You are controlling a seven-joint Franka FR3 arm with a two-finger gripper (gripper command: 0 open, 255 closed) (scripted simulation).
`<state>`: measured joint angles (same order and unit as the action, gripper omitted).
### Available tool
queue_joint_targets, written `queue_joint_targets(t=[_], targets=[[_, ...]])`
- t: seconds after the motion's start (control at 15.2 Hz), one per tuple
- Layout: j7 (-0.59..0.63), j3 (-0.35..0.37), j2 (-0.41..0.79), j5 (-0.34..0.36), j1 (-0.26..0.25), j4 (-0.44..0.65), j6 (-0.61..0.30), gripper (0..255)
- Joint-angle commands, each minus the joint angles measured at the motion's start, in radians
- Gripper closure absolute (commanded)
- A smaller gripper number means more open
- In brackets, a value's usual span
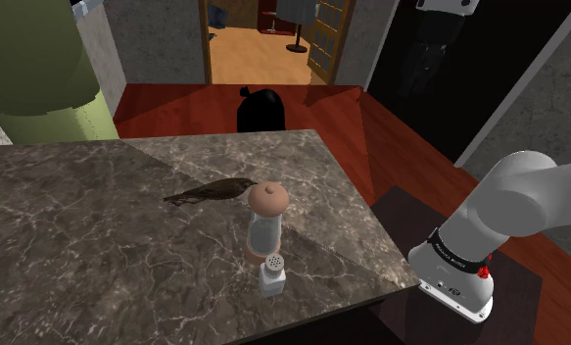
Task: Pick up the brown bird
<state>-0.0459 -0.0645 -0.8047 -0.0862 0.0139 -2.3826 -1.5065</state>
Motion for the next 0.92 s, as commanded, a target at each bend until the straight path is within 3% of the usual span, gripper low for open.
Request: queue_joint_targets(t=[0.0, 0.86], targets=[[0.000, 0.000, 0.000, 0.000, 0.000, 0.000, 0.000, 0], [-0.069, 0.156, 0.416, -0.023, -0.147, 0.152, -0.239, 0]])
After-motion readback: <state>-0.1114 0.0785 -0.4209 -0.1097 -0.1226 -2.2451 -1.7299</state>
